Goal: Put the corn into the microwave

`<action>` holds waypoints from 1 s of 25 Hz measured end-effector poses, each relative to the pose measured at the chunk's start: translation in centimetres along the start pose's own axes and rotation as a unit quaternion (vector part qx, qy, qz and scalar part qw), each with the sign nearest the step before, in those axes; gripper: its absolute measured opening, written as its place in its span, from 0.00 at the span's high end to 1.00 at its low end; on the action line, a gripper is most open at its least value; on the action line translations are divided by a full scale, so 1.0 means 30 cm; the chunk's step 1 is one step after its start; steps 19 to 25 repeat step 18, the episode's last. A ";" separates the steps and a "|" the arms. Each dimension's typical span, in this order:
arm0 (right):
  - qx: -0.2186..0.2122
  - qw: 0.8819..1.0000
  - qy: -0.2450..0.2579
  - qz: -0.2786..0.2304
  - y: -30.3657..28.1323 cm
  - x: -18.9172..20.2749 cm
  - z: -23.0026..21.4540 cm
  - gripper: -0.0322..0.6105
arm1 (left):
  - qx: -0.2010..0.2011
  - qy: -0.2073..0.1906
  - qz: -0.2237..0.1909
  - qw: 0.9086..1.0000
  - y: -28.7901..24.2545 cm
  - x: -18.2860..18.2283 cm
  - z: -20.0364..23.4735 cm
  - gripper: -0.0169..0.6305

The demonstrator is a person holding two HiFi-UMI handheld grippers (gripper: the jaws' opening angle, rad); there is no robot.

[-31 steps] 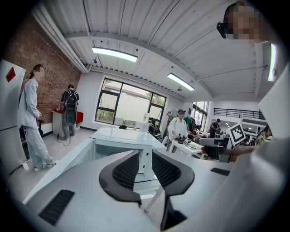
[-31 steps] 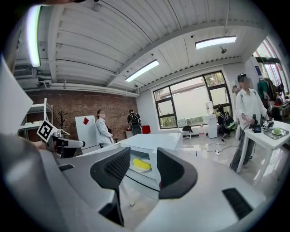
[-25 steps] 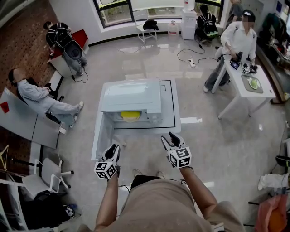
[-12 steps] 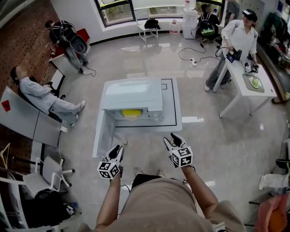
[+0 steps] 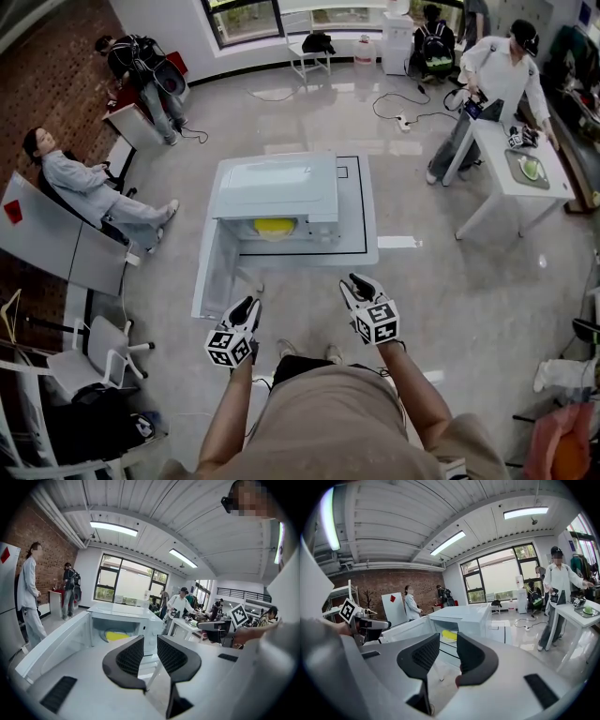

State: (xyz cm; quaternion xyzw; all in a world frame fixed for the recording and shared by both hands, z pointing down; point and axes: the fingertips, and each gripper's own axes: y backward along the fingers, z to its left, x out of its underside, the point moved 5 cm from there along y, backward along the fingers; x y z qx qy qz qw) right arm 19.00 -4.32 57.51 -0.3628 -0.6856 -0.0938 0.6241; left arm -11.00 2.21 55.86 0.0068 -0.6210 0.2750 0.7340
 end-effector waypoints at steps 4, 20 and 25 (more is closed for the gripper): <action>-0.005 1.000 0.004 -0.006 0.001 -0.010 0.015 0.76 | -0.003 0.004 -0.001 1.000 0.007 0.001 0.000 0.83; -0.018 1.000 -0.004 -0.002 -0.020 -0.005 0.030 0.76 | -0.015 0.013 0.000 1.000 0.009 0.000 0.016 0.83; -0.018 1.000 -0.004 -0.002 -0.020 -0.005 0.030 0.76 | -0.015 0.013 0.000 1.000 0.009 0.000 0.016 0.83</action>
